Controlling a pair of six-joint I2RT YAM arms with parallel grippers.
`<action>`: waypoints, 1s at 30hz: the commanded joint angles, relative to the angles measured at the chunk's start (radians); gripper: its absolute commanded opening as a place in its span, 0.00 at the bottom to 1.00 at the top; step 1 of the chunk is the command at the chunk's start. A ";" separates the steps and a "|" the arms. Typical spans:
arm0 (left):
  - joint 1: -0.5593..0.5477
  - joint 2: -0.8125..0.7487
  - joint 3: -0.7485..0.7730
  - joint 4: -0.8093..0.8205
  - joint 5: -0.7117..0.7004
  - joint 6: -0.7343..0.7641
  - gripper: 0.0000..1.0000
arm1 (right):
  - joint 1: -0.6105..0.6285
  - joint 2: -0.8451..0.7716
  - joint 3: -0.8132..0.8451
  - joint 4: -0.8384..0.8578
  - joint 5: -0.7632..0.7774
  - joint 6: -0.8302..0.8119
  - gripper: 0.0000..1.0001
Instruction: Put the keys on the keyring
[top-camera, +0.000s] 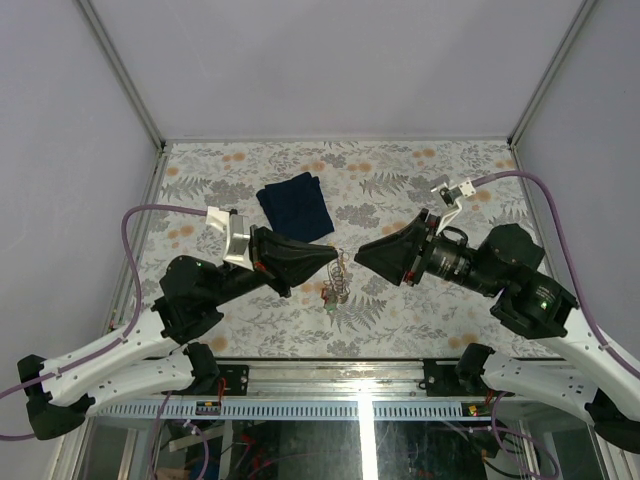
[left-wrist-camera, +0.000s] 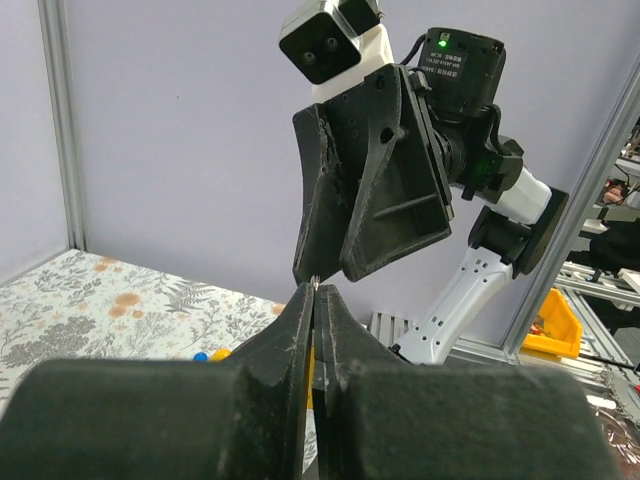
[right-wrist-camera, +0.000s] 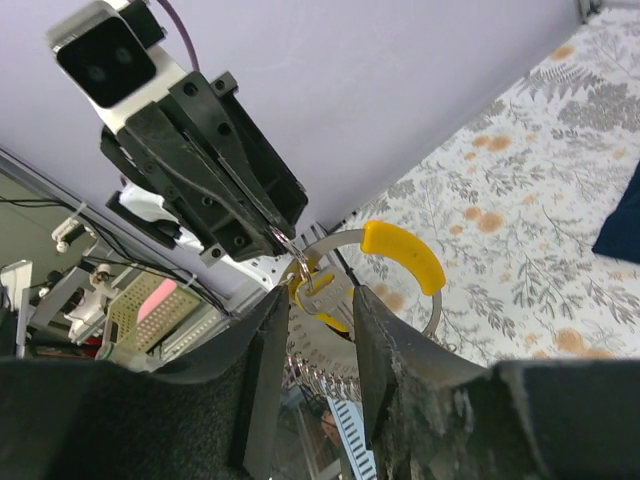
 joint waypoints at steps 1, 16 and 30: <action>-0.008 -0.007 0.005 0.120 -0.011 -0.014 0.00 | 0.005 -0.012 -0.010 0.138 0.000 0.036 0.39; -0.008 0.003 0.008 0.122 0.008 -0.016 0.00 | 0.004 0.032 -0.017 0.169 -0.083 0.055 0.31; -0.007 0.001 0.003 0.124 0.009 -0.012 0.00 | 0.005 0.019 -0.012 0.155 -0.058 0.057 0.00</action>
